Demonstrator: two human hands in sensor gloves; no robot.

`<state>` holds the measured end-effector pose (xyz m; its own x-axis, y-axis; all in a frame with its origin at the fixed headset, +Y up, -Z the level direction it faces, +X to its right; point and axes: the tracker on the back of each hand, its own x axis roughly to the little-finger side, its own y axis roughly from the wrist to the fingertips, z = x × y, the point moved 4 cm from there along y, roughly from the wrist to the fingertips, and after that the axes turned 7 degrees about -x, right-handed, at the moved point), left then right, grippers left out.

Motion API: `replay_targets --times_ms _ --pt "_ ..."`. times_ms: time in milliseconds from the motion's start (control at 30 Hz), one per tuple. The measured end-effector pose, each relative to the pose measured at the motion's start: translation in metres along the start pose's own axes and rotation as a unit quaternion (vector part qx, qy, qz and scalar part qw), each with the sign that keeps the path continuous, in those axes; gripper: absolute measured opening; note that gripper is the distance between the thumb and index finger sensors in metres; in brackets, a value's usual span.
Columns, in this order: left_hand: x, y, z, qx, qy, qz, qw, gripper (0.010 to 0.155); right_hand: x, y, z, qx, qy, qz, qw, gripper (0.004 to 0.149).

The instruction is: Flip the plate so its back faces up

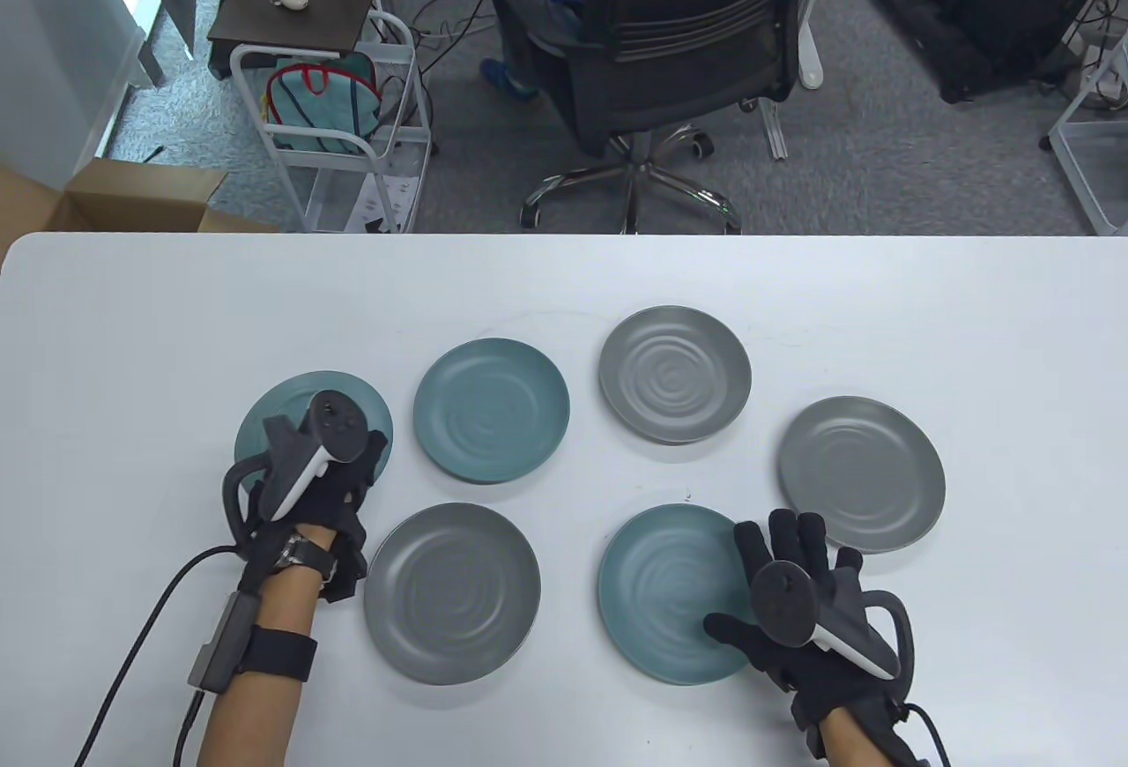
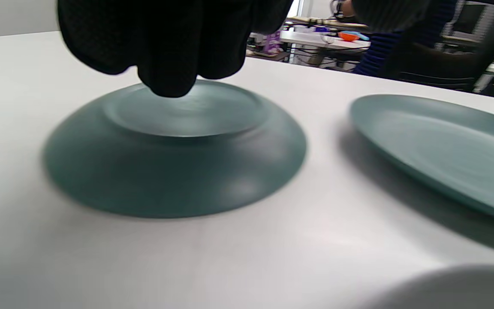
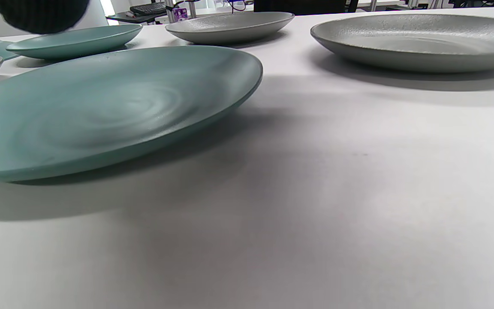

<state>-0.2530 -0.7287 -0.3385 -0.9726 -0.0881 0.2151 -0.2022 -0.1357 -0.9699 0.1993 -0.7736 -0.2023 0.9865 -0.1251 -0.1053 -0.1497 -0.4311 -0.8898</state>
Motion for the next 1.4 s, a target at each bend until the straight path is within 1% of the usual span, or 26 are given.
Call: replay_targets --times_ms 133,300,433,600,800,1133,1400 --pt "-0.056 -0.002 0.004 0.007 0.016 0.052 0.999 0.081 0.000 0.000 0.000 0.000 -0.002 0.000 1.000 0.096" --pt "-0.109 -0.004 0.016 0.018 0.041 0.094 0.995 0.082 -0.001 0.000 0.001 0.004 -0.003 -0.001 1.000 0.096" --pt "-0.139 -0.005 0.028 0.031 0.058 0.117 0.991 0.083 -0.001 -0.001 0.001 0.007 -0.002 0.000 1.000 0.096" --pt "-0.166 -0.005 0.043 0.045 0.081 0.133 0.987 0.084 -0.001 -0.001 0.001 0.008 0.000 0.002 1.000 0.096" --pt "-0.179 -0.003 0.055 0.055 0.098 0.134 0.985 0.084 -0.001 -0.001 0.001 0.010 0.002 0.005 1.000 0.096" --pt "-0.187 -0.001 0.072 0.067 0.137 0.129 0.980 0.083 -0.003 -0.002 0.001 0.009 0.000 0.008 1.000 0.096" --pt "-0.194 0.000 0.074 0.055 0.176 0.130 0.974 0.079 -0.004 -0.002 0.002 0.008 0.002 0.011 1.000 0.096"
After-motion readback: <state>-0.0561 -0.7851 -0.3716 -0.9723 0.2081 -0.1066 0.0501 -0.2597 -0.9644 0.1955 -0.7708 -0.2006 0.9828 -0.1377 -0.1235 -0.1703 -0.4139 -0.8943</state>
